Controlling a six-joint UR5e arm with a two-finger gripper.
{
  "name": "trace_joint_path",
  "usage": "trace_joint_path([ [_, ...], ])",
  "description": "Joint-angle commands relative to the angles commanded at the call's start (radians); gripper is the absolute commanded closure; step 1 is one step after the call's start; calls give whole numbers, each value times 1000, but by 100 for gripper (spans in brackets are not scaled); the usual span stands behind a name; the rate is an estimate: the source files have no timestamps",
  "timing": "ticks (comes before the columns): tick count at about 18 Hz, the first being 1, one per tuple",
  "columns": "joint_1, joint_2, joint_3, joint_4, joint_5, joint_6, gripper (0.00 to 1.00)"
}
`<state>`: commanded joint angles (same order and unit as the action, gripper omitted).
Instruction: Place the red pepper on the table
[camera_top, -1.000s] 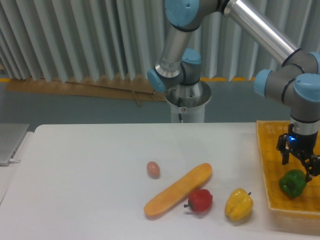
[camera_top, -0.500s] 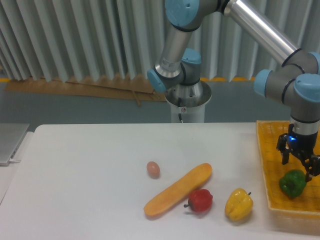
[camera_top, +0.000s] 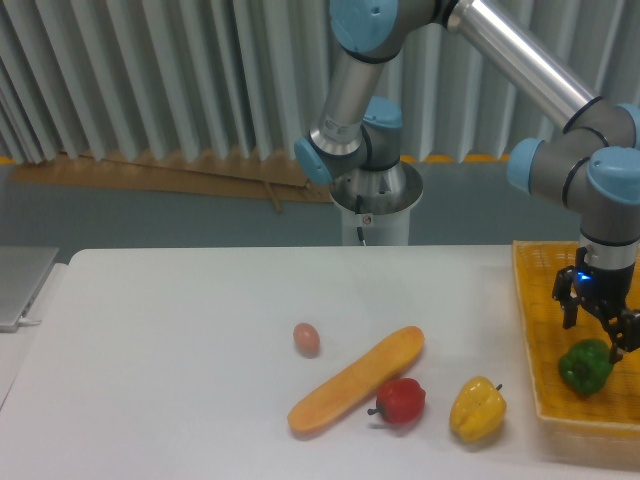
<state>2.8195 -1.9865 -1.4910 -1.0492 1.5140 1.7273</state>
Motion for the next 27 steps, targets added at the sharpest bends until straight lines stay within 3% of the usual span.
trace_joint_path([
  [27,0,21,0,0,2,2,0],
])
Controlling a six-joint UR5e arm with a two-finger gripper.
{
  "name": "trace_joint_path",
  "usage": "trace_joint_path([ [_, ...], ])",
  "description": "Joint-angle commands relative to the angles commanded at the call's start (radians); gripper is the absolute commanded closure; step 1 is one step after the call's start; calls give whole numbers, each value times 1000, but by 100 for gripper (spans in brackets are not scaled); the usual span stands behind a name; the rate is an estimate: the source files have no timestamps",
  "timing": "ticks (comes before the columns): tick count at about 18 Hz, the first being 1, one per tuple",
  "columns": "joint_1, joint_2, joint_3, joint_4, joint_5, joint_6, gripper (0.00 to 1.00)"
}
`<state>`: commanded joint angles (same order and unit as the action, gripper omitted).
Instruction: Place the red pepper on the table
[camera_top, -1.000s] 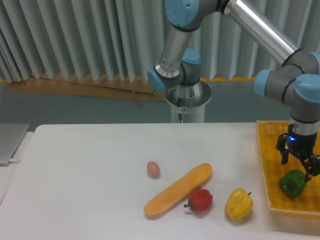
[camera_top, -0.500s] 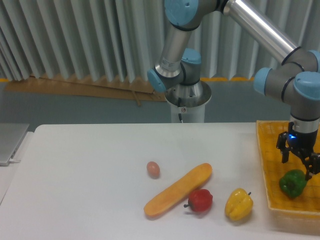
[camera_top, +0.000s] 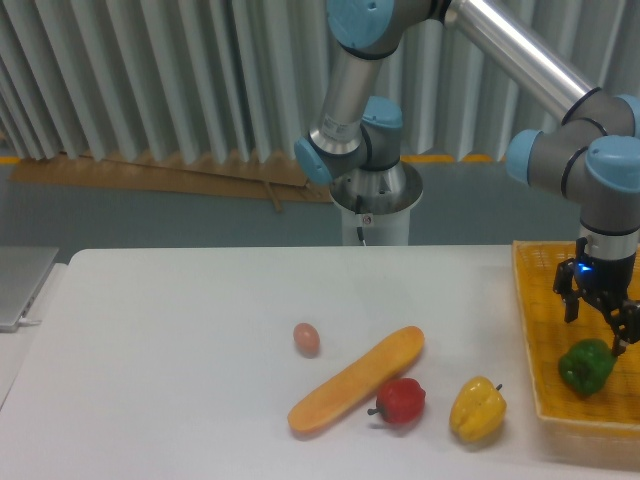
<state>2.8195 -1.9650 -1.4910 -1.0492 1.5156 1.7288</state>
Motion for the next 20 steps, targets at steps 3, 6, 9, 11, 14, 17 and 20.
trace_joint_path([
  [3,0,-2,-18,9,2,3,0],
  [6,-5,-3,-11,9,2,-11,0],
  [9,-3,-6,-11,9,0,-9,0],
  [11,-3,-6,-11,9,0,-12,0],
  [14,-2,0,-12,9,-15,-11,0],
  [17,-6,3,-14,-8,-17,-3,0],
  [20,-3,49,-14,-145,-14,2,0],
])
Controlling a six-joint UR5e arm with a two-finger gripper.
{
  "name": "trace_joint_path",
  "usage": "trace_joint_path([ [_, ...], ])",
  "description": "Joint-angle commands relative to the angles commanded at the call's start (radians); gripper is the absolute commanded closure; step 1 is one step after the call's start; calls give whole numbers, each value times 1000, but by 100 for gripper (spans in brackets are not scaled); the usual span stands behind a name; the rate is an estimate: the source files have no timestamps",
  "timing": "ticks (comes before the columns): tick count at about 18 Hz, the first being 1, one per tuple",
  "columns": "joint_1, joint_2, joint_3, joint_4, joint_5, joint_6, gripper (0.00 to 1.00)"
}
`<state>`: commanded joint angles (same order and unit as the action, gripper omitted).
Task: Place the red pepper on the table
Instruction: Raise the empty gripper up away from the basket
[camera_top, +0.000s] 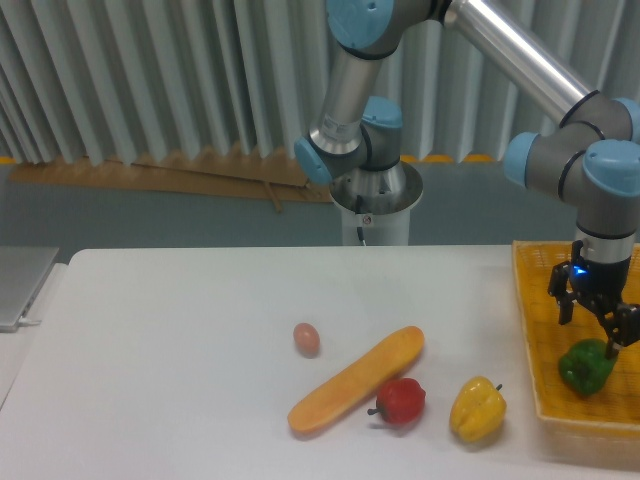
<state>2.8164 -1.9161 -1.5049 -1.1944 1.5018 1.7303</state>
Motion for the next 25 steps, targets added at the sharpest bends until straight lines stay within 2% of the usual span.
trace_joint_path([
  [1,-6,17,-1,-40,-2,-2,0],
  [4,-24,20,-5,-50,-3,-9,0],
  [7,-20,32,-3,-96,1,-5,0],
  [11,-24,51,-5,-116,5,-14,0],
  [14,-28,92,-8,-166,2,-12,0],
  [16,-60,100,-8,-169,0,-11,0],
  [18,-72,146,-20,-172,2,-11,0],
  [21,-113,178,-28,-175,3,-14,0],
  [25,-155,201,-28,-212,-2,-14,0],
])
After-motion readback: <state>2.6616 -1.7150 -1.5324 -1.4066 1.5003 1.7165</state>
